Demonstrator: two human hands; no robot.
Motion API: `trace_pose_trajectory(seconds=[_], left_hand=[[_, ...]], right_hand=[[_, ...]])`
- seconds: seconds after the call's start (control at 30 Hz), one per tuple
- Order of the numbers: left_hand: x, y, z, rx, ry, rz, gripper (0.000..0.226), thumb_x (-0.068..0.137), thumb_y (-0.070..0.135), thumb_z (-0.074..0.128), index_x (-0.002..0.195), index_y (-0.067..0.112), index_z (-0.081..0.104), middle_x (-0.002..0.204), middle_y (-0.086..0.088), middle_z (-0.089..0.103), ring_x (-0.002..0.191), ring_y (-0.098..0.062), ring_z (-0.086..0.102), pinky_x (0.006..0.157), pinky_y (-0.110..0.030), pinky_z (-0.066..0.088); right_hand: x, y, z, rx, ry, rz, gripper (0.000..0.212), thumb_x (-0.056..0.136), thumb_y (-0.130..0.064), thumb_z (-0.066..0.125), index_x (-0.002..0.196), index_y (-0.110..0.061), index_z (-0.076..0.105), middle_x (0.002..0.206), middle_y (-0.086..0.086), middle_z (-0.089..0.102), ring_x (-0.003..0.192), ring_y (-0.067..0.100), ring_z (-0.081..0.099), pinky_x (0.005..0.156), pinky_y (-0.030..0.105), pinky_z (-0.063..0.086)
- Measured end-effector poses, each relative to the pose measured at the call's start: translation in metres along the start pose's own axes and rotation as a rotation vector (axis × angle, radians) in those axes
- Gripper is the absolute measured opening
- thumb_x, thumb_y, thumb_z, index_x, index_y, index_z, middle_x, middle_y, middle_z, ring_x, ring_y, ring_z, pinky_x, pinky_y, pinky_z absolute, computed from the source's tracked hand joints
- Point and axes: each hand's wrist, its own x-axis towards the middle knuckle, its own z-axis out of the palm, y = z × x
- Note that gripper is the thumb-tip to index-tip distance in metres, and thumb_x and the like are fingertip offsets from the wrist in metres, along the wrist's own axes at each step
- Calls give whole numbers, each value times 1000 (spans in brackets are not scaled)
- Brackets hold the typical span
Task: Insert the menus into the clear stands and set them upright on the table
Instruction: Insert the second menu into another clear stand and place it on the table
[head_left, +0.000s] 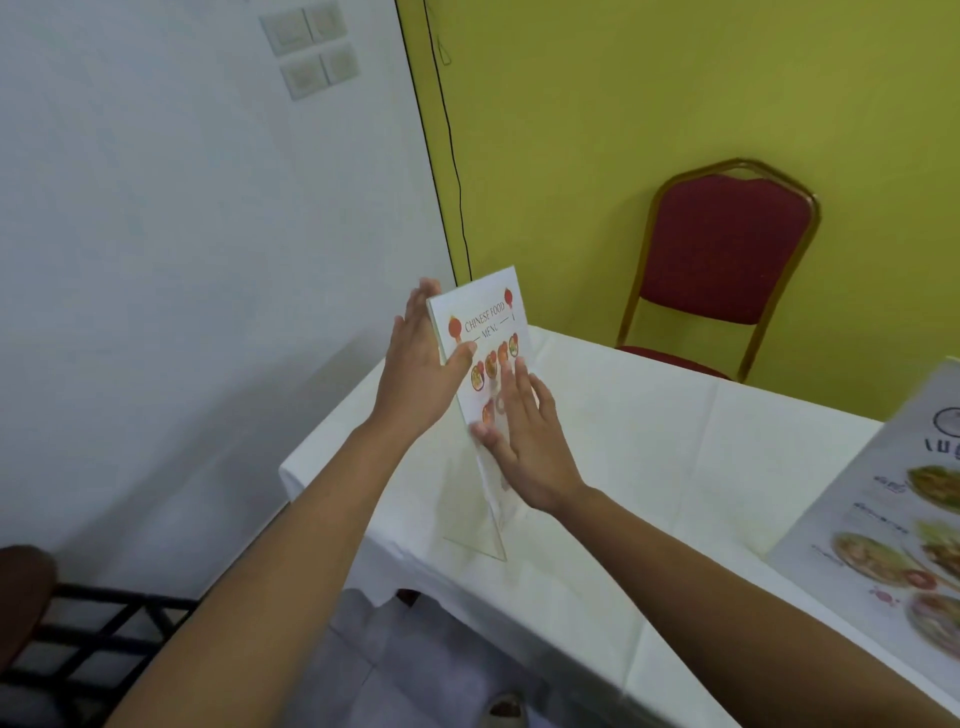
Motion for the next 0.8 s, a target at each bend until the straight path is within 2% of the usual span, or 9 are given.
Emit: trace_pose_trajectory(seconds=[0.1,0.2,0.27,0.33,0.43,0.5,0.6,0.7,0.8], left_hand=[[5,-6,-1,3,-13,31,75,95,20,55,154,10,10,160,-7,19,149,-27,15,121,-49,11],[8,-17,-3,34,1,35,77,95,26,57,154,13,10,162,-4,15,150,-19,9,120,-42,5],[6,-26,-5,33,49,36,75,93,31,61,153,16,19,163,1,14,143,-1,2,117,-37,6],[2,-35,-7,11,104,30,72,90,36,64,151,20,28,161,5,19,142,2,7,116,-39,14],[-2,-43,-11,-21,123,-18,76,88,38,66,151,23,26,160,4,24,147,-19,23,113,-49,33],[-1,-48,-14,-14,110,-37,76,89,38,65,152,22,25,160,2,26,146,-22,27,111,-50,37],[5,-55,-19,-78,63,-107,67,93,36,60,149,26,25,152,-3,40,136,-26,45,101,-52,47],[7,-51,-14,-188,91,-152,61,94,30,58,146,31,26,135,4,55,112,-13,61,79,-31,59],[9,-41,-2,-314,84,-176,71,90,22,64,147,33,22,128,9,56,104,-3,59,69,-11,49]], right_hand=[[22,8,-1,152,38,135,85,89,-75,21,156,-29,-6,154,-27,-23,139,-6,-29,116,32,-6],[42,19,4,269,-22,379,110,74,-86,35,155,-28,-9,164,-6,-12,149,20,-13,117,50,2],[49,23,10,361,-29,464,121,65,-88,48,155,-27,-6,165,-1,-2,150,27,-6,117,54,6],[55,24,15,436,-14,500,126,58,-87,58,154,-25,4,161,1,19,148,32,7,117,57,14],[60,26,18,485,29,505,115,52,-83,68,142,-31,20,145,-1,43,140,30,29,113,50,23],[60,31,17,559,62,482,97,51,-74,78,125,-32,32,131,-5,56,129,26,48,109,49,35],[54,33,15,678,84,444,87,55,-51,90,122,-31,39,119,-6,65,114,21,63,87,51,56],[50,26,12,663,142,417,91,54,-48,92,125,-34,37,113,-13,68,105,13,67,81,45,60],[43,20,6,606,212,464,110,50,-58,89,137,-30,28,115,-11,67,106,16,67,75,41,61]])
